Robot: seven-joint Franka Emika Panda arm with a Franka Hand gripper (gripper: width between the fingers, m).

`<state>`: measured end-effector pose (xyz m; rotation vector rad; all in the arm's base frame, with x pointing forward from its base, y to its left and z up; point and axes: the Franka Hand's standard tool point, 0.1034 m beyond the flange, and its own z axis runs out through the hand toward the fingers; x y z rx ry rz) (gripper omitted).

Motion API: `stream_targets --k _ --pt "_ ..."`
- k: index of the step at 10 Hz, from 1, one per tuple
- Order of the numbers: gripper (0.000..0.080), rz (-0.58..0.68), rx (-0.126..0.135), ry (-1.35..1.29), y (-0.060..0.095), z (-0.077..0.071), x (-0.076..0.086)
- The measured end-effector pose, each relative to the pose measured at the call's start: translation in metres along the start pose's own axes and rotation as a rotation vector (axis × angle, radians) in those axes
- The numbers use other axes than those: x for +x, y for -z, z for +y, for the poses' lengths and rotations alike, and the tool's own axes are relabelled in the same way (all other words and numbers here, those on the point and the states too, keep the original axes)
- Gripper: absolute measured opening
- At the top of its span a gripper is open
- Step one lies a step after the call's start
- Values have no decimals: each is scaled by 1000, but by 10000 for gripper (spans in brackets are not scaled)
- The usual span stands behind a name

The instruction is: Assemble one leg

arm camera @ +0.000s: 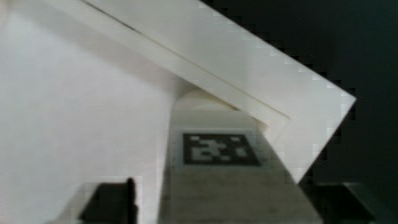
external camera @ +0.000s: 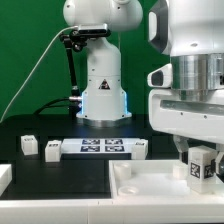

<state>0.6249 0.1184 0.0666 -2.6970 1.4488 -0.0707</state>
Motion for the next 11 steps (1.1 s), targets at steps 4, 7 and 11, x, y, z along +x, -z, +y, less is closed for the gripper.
stream_targets --k 4,7,11 --pt "647 3 -2 337 0 -1 -3" --pt "649 -4 -16 713 1 0 -1" --pt "649 -4 -61 1138 5 -4 -3"
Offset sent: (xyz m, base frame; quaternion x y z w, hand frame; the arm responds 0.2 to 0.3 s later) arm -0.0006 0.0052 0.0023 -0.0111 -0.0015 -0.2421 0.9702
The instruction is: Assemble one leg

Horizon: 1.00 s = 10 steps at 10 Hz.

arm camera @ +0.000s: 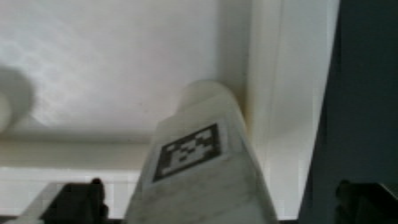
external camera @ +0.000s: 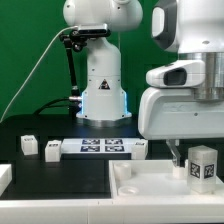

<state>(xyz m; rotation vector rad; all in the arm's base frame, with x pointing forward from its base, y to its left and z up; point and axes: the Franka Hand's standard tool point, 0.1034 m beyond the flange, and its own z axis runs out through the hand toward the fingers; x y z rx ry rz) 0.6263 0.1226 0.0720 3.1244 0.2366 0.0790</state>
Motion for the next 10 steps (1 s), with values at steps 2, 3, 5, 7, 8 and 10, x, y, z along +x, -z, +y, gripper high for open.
stream_targets --k 2,3,5,7,8,10 --pt "649 -7 -7 171 1 7 1" --pt "637 -8 -10 212 1 7 1" --pt "460 -8 -10 172 1 7 1" --pt "291 -8 -8 147 1 7 0" --pt "292 -5 -1 -32 0 4 0" --pt "292 -8 16 -301 -1 3 -1"
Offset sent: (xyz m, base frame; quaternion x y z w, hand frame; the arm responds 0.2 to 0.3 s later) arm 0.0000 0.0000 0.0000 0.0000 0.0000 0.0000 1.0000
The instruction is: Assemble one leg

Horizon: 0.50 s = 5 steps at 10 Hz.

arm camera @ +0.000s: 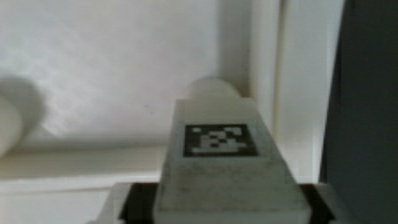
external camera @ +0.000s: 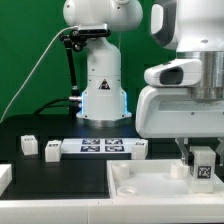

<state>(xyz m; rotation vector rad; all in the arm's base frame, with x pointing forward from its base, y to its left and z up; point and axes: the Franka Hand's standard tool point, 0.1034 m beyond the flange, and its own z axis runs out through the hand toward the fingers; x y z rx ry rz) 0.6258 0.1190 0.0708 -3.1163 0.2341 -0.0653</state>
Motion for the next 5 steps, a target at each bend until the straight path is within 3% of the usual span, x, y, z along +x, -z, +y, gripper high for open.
stream_targets --k 5 --pt "292 17 3 -696 -1 1 0"
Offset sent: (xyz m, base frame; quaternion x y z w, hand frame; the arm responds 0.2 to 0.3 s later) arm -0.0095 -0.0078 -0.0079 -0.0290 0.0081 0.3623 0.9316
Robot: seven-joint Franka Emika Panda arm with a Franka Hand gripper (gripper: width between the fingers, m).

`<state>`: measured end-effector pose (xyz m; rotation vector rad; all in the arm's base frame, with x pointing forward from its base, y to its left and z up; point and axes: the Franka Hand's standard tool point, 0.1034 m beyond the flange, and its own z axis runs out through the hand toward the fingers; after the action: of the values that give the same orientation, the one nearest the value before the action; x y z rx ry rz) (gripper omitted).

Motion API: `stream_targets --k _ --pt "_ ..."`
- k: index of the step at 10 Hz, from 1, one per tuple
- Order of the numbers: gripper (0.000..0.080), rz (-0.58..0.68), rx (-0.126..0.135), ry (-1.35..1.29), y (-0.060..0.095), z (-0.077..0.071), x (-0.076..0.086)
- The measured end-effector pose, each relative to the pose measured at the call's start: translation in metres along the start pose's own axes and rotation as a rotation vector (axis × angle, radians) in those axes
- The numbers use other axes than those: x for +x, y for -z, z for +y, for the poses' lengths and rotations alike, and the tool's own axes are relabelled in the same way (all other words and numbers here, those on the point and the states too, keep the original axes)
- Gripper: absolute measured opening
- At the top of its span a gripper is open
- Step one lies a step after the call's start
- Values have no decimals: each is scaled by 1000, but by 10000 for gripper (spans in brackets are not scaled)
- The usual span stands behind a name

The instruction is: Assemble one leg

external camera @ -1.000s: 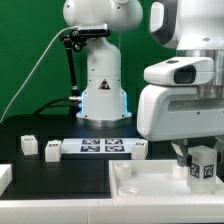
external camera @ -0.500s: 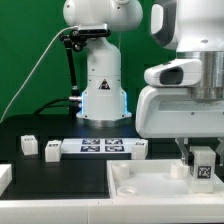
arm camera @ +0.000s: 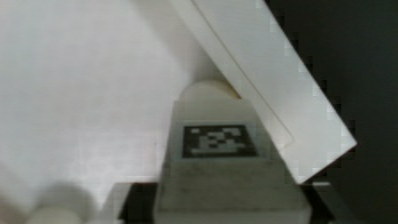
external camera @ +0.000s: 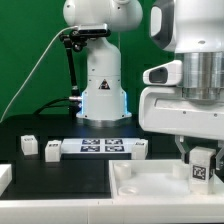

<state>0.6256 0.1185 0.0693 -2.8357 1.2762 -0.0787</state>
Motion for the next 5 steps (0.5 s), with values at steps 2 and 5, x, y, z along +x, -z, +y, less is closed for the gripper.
stream_targets --k 2,5 --pt "292 -10 5 -169 0 1 2" --pt "292 -18 6 -134 0 1 2"
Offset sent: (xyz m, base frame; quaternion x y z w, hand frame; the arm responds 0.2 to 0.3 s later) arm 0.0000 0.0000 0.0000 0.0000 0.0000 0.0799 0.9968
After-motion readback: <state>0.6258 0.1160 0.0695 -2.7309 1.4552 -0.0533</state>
